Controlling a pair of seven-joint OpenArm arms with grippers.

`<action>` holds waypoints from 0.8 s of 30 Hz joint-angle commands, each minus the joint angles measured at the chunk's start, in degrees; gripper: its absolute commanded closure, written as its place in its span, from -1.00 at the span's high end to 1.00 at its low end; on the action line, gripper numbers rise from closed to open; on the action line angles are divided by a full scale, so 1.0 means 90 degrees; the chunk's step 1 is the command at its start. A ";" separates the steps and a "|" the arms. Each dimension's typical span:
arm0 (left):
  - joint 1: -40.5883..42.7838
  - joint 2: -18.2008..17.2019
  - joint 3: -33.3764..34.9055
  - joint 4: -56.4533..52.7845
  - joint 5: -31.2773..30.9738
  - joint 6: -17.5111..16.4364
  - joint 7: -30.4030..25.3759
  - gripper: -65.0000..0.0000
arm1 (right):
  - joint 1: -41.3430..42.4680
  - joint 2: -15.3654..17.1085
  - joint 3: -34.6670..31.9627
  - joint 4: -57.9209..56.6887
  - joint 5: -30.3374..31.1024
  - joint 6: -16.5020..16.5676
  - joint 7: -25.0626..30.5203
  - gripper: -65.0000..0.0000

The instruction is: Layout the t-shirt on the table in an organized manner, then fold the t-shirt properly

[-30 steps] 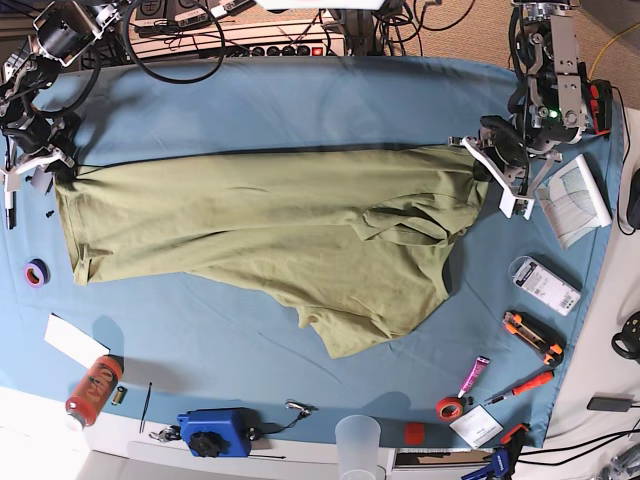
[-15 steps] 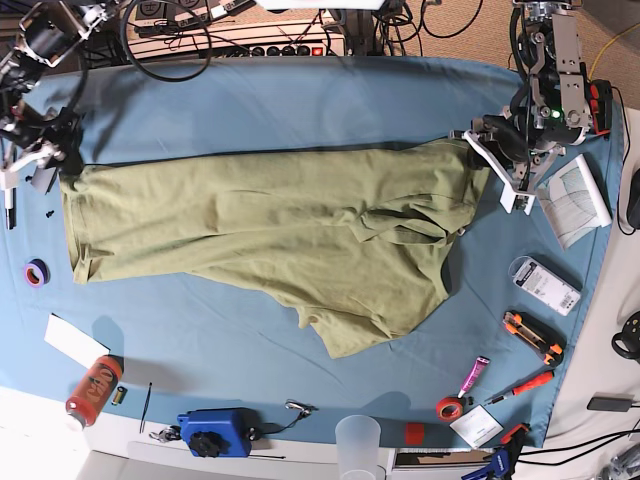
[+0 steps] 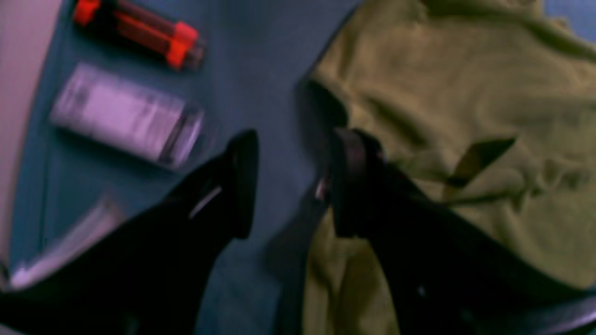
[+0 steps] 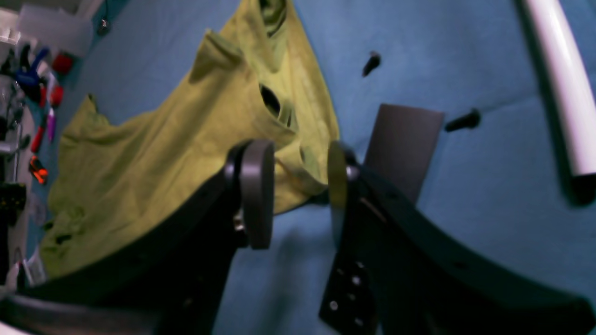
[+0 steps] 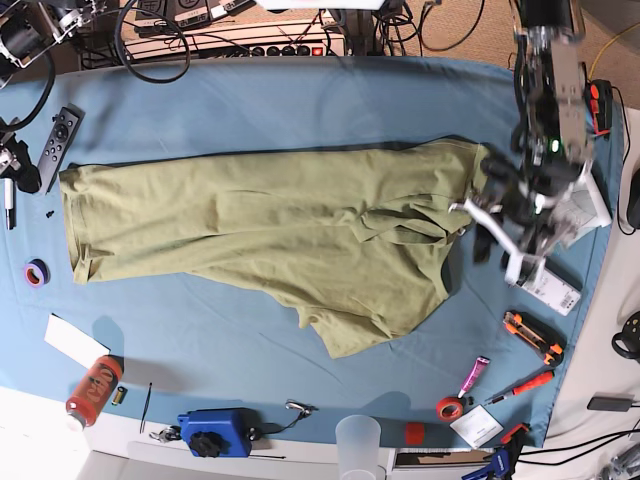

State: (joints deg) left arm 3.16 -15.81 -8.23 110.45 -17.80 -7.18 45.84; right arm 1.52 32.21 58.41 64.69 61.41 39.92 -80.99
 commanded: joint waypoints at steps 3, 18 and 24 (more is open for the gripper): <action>-0.0748 -0.0080 0.0427 -0.0690 -0.0015 -0.0223 -0.0100 -0.25 | 0.0359 0.0214 -0.0070 0.0097 0.0041 0.0009 0.0110 -0.38; -0.4665 0.0032 0.2739 -0.5411 -0.0257 -0.1047 -0.0527 -0.25 | 0.0806 0.0211 -0.2256 0.0097 -0.1477 0.0009 0.1183 -0.38; -0.5209 0.0124 0.3033 -0.6472 -0.0165 -0.1054 -0.0937 -0.25 | 0.0877 0.0160 -0.2472 0.0097 -0.1498 0.0009 0.1188 -0.38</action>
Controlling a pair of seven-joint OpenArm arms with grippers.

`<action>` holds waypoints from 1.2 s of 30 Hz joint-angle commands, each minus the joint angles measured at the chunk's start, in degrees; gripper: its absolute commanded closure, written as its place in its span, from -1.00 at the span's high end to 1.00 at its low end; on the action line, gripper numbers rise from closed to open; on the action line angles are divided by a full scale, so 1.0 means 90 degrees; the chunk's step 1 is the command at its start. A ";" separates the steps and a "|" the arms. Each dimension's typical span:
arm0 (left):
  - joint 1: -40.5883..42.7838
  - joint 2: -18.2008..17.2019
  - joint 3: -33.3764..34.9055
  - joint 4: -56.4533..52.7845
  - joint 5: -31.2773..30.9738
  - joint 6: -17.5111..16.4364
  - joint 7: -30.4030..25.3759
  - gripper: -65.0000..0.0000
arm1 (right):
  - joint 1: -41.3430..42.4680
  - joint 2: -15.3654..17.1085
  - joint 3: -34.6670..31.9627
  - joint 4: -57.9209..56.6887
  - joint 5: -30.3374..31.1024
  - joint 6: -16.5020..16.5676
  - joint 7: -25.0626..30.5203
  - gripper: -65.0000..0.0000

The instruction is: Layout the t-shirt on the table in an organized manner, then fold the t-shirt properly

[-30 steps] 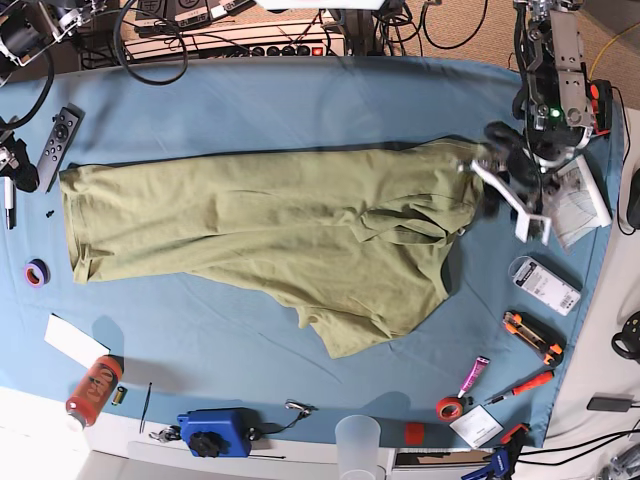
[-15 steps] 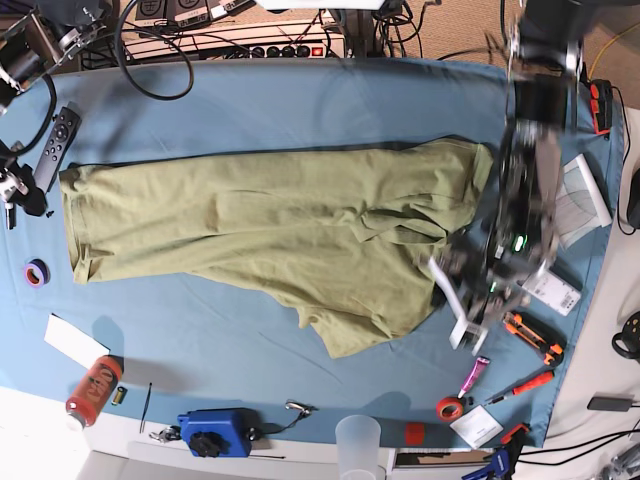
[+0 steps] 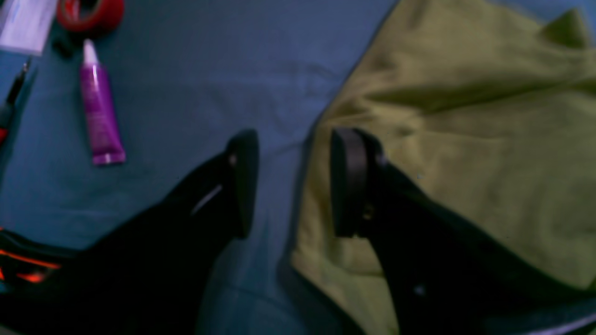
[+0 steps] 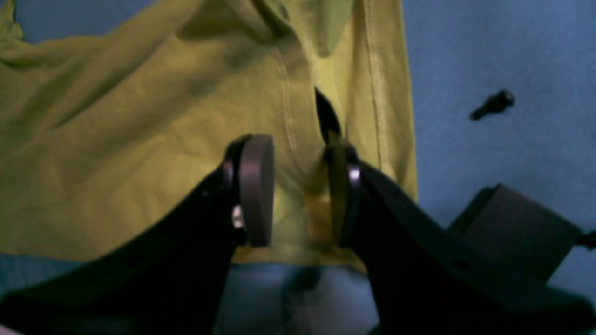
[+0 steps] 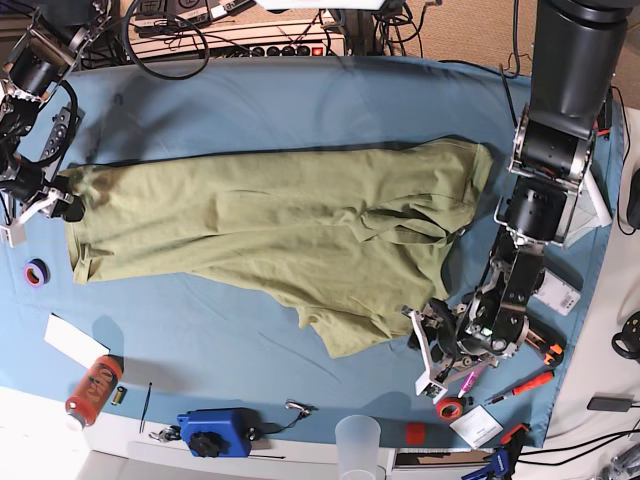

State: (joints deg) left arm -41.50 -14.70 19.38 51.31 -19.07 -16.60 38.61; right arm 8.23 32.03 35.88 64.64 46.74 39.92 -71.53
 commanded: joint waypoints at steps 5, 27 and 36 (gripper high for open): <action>-0.0204 0.0148 -0.0034 -0.0529 0.0085 -0.0393 -0.0078 -0.25 | 0.0163 0.0180 0.0032 0.0102 0.0129 0.0009 0.0131 -0.38; 0.0522 0.0146 -0.0311 0.0015 -0.1445 -0.0593 0.1783 -1.00 | 0.0272 0.0180 0.0032 0.0102 0.0131 0.0009 0.0330 -0.38; 0.0682 0.0141 -0.1307 0.1132 -0.2773 -0.0668 0.4029 -1.00 | 0.0483 0.0180 0.0032 0.0102 0.0131 0.0009 0.0335 -0.38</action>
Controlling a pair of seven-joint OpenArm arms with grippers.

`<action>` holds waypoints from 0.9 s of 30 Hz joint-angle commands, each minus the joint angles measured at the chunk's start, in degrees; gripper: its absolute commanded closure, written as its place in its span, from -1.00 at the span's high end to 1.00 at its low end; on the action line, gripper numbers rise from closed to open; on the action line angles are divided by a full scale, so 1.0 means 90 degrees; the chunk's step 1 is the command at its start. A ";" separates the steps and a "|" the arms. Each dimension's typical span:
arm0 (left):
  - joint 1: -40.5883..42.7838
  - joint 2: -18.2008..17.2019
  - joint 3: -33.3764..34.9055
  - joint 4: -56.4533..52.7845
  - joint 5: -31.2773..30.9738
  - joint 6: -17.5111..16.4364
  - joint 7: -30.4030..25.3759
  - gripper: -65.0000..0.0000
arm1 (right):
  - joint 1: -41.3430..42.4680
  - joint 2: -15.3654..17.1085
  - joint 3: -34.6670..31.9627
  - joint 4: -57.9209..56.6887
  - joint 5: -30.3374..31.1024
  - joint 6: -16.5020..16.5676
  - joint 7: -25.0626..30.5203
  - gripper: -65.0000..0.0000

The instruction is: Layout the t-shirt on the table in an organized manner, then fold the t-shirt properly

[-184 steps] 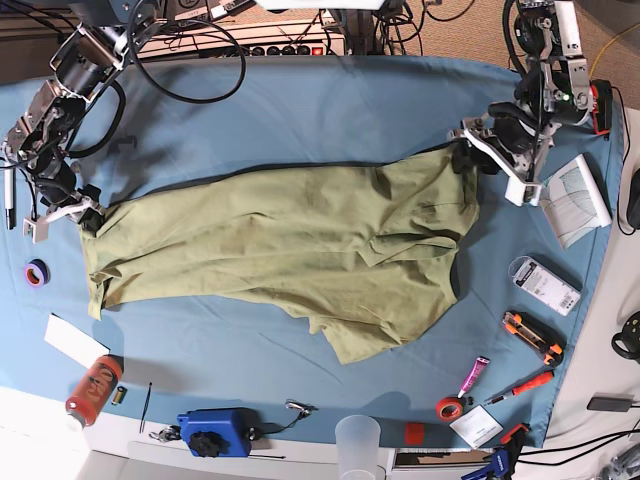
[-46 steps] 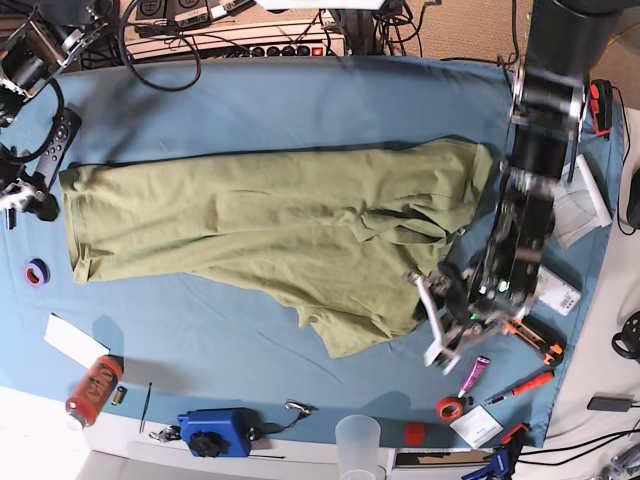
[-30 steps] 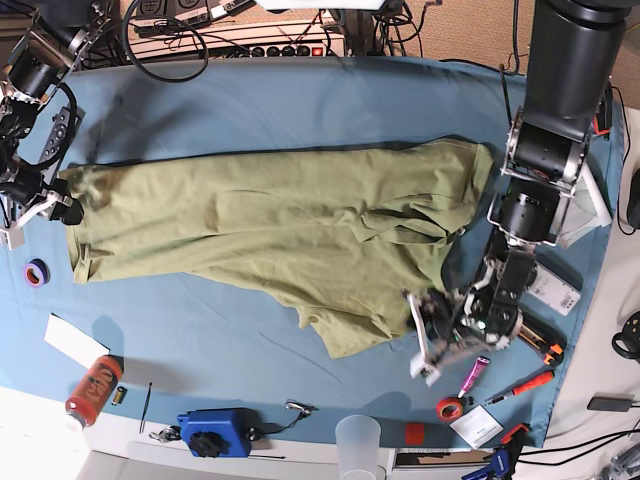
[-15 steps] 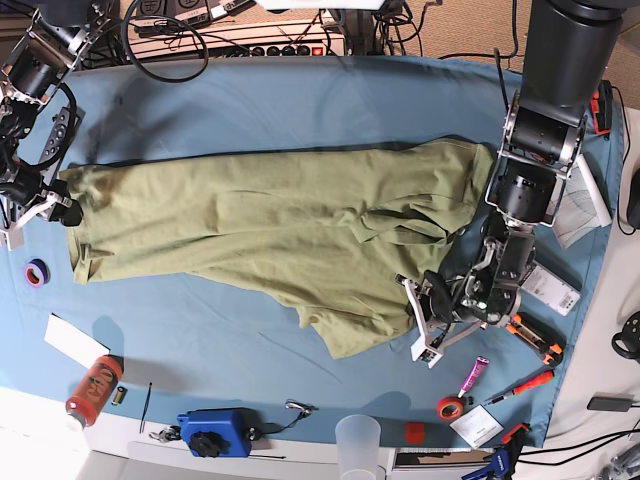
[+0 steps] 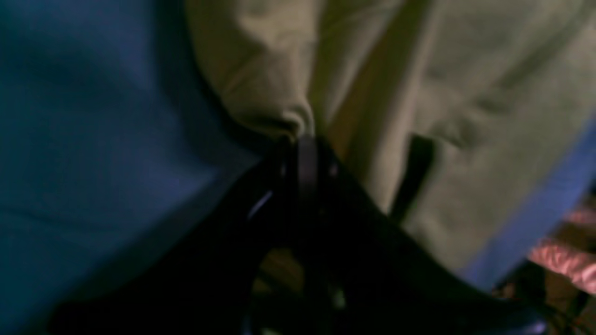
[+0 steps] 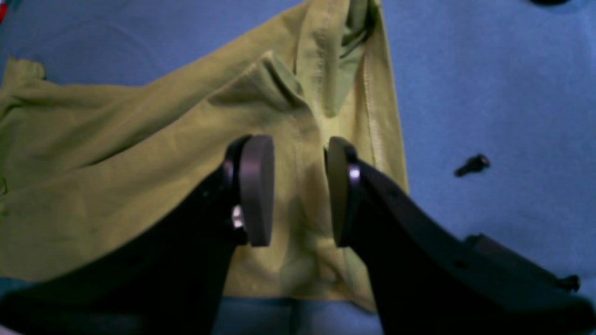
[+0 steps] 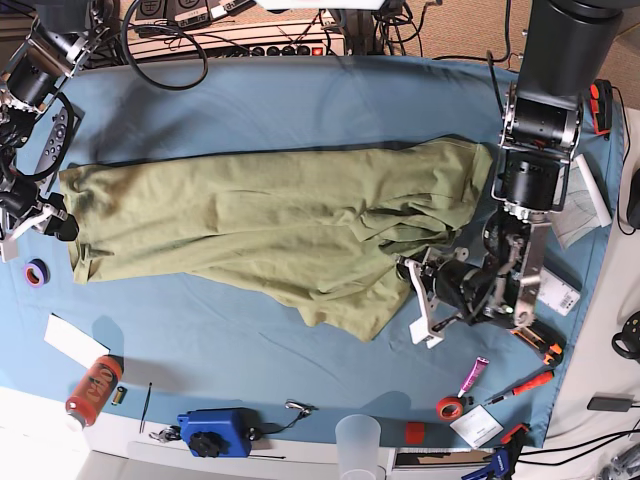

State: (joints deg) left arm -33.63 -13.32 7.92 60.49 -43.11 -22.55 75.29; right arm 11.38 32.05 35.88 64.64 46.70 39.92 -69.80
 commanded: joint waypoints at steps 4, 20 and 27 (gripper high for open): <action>0.0032 -0.0056 -0.0075 0.0197 -0.0165 -0.0007 0.0012 -1.00 | 0.0131 0.0177 0.0032 0.0102 0.0124 0.0009 0.0136 -0.38; 0.0338 -0.0034 -0.0063 0.0199 -0.0170 -0.0214 -0.0362 -0.15 | 0.0131 0.0175 0.0032 0.0102 0.0085 0.0009 0.0136 -0.38; -0.0476 -0.0032 -0.0063 0.0199 -0.0165 -0.0216 -0.0379 -0.15 | 0.0131 0.0177 0.0032 0.0102 0.0083 0.0009 0.0138 -0.38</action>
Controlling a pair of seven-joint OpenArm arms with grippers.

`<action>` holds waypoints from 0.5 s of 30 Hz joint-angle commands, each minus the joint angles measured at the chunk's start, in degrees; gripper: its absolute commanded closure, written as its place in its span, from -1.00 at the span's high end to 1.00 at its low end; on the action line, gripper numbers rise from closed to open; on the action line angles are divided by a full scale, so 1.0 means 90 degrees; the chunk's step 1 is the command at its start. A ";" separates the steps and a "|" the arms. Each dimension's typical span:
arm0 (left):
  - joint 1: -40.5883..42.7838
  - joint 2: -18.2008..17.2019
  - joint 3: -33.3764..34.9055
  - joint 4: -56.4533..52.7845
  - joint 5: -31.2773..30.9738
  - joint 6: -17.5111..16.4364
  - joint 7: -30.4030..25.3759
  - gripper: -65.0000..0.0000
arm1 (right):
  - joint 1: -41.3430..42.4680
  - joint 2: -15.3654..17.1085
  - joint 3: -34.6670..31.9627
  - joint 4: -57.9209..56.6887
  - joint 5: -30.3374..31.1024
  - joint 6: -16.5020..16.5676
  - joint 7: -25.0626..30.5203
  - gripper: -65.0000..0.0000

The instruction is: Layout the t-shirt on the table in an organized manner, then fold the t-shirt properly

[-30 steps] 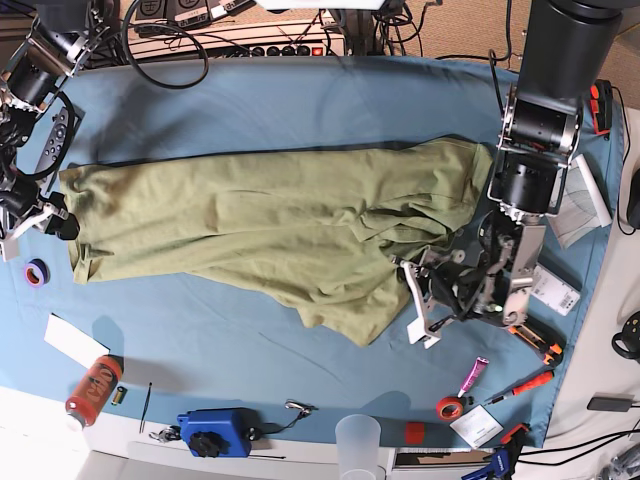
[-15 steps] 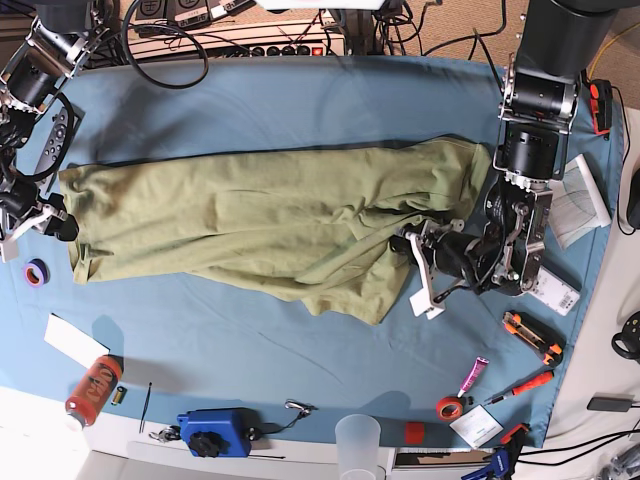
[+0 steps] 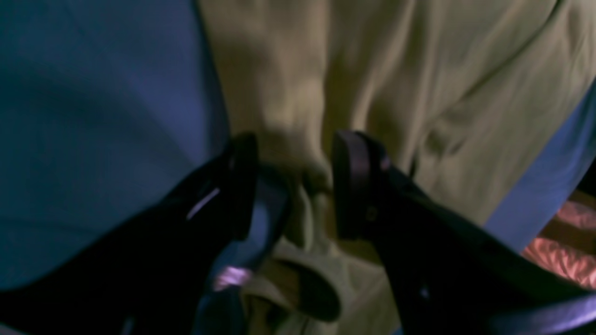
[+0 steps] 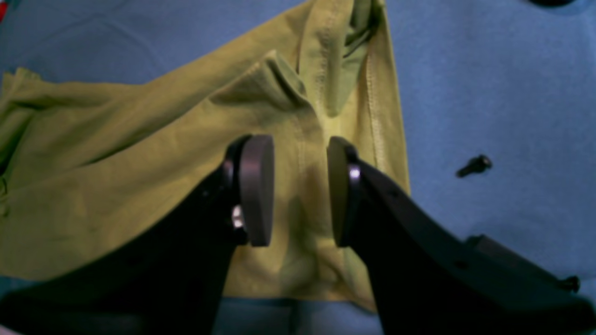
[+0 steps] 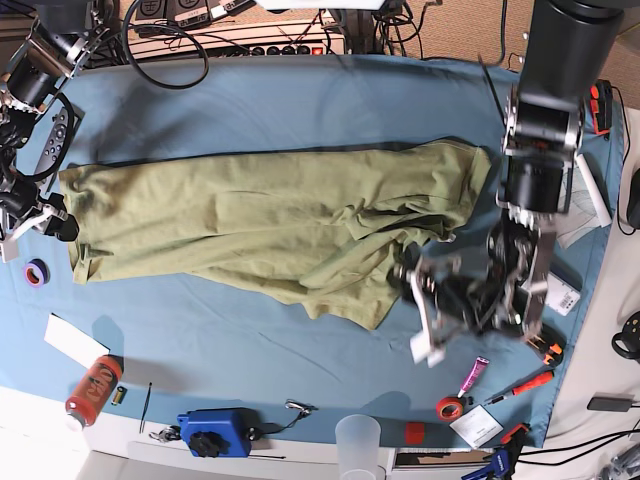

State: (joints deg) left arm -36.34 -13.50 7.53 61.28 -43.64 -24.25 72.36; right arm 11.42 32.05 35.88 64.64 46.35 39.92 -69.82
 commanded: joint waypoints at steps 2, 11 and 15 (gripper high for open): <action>-0.0296 0.0024 -0.0019 0.0109 -0.0104 -0.0024 -0.0255 -0.15 | 0.0126 0.0175 0.0032 0.0102 0.0109 0.0009 0.0141 -0.38; -0.0299 0.0549 -0.0019 -0.0226 0.1513 0.0117 -0.2149 -0.07 | 0.0126 0.0175 0.0032 0.0102 0.0051 0.0009 0.0138 -0.38; -0.0262 0.0597 -0.0019 -0.0255 0.1902 0.0483 -0.2421 -0.07 | 0.0126 0.0177 0.0032 0.0102 -0.0041 0.0009 0.0146 -0.38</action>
State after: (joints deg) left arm -36.84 -8.27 7.51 58.22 -25.56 -19.51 51.37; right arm 11.44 32.05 35.88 64.64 45.12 39.92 -69.80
